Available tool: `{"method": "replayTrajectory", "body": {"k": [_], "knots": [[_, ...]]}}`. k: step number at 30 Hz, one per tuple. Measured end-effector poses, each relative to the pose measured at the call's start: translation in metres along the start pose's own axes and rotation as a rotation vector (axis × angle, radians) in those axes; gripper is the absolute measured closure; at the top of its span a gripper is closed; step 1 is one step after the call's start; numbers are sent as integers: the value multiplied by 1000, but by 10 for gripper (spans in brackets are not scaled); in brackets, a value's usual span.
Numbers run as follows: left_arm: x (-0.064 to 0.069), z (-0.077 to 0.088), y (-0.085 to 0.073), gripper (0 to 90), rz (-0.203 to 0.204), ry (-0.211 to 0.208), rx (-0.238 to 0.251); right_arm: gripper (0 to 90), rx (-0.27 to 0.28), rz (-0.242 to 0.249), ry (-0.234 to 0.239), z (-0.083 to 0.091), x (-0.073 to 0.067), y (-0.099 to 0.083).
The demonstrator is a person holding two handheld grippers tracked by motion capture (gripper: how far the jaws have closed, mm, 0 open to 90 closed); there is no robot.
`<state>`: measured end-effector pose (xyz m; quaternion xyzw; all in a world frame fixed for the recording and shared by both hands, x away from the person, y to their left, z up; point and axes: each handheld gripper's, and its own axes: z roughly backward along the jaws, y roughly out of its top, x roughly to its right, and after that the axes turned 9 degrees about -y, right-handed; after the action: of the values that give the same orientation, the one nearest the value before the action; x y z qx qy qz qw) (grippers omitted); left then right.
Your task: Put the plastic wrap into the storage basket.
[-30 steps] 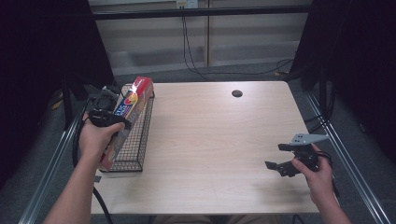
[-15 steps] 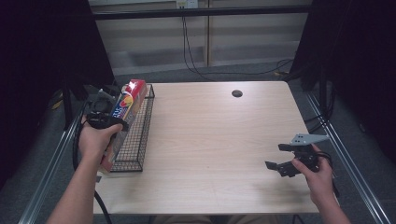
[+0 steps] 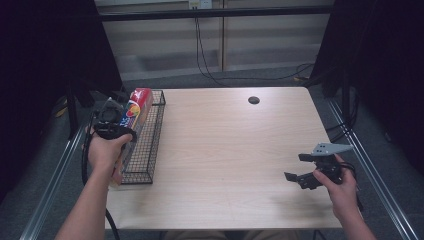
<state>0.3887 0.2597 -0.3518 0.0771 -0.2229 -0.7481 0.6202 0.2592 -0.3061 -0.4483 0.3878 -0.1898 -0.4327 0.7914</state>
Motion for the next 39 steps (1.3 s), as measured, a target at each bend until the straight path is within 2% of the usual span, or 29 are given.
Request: {"method": "replayTrajectory", "body": {"k": [10, 15, 27, 39], "knots": [[0, -7, 0, 424, 33, 0, 2, 63, 8, -7, -1, 1, 1, 0], [0, -9, -1, 424, 32, -1, 1, 63, 7, -5, -2, 1, 1, 0], [0, -16, -4, 423, 61, -1, -2, 63, 15, -8, -4, 3, 2, 0], [7, -23, -5, 421, 76, 5, -15, 63, 13, -1, -3, 2, 1, 1]]}}
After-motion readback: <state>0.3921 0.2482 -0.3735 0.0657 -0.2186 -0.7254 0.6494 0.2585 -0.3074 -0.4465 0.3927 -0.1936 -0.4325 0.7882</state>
